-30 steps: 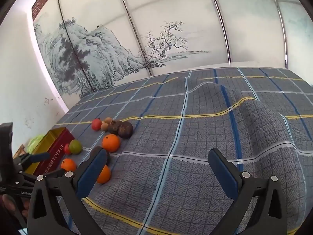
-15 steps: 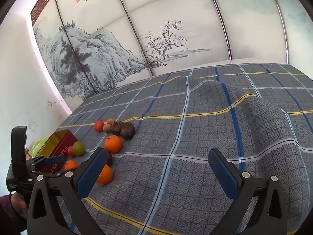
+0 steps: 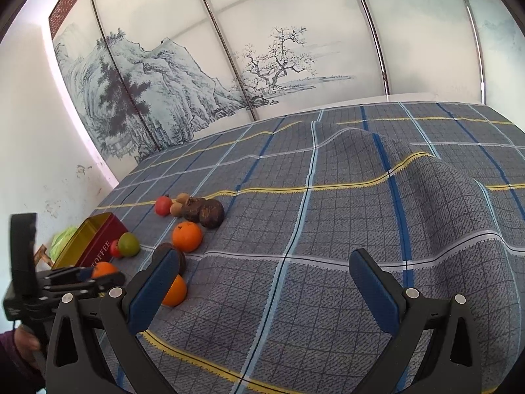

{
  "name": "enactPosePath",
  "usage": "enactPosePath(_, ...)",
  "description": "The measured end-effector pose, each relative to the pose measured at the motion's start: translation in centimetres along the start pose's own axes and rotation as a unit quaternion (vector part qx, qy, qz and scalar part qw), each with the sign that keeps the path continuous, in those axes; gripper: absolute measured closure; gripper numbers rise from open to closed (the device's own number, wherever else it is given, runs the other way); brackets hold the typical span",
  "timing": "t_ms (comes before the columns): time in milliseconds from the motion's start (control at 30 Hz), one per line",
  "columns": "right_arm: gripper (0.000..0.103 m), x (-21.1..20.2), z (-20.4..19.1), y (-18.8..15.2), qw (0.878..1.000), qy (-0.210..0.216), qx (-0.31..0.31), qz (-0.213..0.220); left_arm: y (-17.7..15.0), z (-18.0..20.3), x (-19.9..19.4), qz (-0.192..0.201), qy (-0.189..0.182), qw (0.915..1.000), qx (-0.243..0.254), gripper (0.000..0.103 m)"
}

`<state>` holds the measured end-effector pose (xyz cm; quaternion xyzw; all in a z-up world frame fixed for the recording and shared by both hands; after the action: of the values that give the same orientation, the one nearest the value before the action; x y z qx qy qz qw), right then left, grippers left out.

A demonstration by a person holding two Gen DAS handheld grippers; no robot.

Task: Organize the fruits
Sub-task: 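Grasp the large orange with the left tool, then carry the orange into the gold tin and open the left tool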

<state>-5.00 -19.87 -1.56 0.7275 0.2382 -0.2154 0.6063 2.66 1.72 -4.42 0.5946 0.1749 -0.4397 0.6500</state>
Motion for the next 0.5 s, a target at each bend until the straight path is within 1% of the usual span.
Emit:
enactPosePath(200, 0.000, 0.3, -0.4, 0.0, 1.000, -0.002, -0.001, -0.009, -0.3, 0.4, -2.1, 0.004, -0.006, 1.0000, -0.006, 0.066)
enactPosePath(333, 0.000, 0.7, -0.3, 0.0, 1.000, -0.006, -0.002, -0.015, -0.3, 0.1, -4.2, 0.023, -0.007, 0.9996, -0.012, 0.066)
enactPosePath(500, 0.000, 1.3, -0.5, 0.1, 1.000, -0.014, -0.005, -0.022, -0.3, -1.1, -6.1, 0.043, 0.003, 0.9989, -0.018, 0.066)
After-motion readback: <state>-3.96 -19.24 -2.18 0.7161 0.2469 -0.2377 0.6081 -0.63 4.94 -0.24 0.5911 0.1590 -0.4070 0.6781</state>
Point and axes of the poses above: each gripper's, at about its wrist camera, not at the fingertips, and x roughly the way its jaws point, z to its right, y to its top, the point moved 2 cm from there along x, roughly the way its jaws point, and after that the axes turned 12 degrees about -y, right-handed, at the moved point
